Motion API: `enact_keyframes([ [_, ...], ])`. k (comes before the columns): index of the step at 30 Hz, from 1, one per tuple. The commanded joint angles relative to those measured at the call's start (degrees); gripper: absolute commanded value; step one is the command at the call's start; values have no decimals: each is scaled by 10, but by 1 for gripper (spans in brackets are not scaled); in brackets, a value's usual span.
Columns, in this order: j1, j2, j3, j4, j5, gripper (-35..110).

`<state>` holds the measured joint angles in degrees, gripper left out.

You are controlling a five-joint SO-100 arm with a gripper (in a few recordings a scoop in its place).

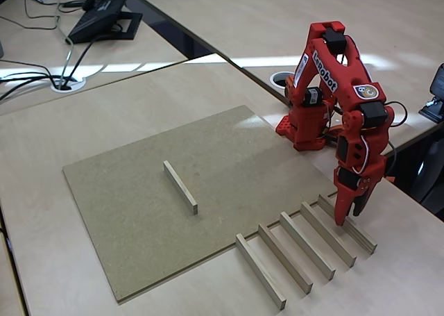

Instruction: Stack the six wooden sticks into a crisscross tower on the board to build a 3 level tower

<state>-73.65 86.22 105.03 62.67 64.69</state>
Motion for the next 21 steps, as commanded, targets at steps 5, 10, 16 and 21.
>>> enact_keyframes([
  [5,-14,-4,18,-21,15,20],
  [10,-12,-8,31,-40,15,18],
  [16,-9,-9,43,-58,17,7],
  [21,-6,-10,49,-69,18,0],
])
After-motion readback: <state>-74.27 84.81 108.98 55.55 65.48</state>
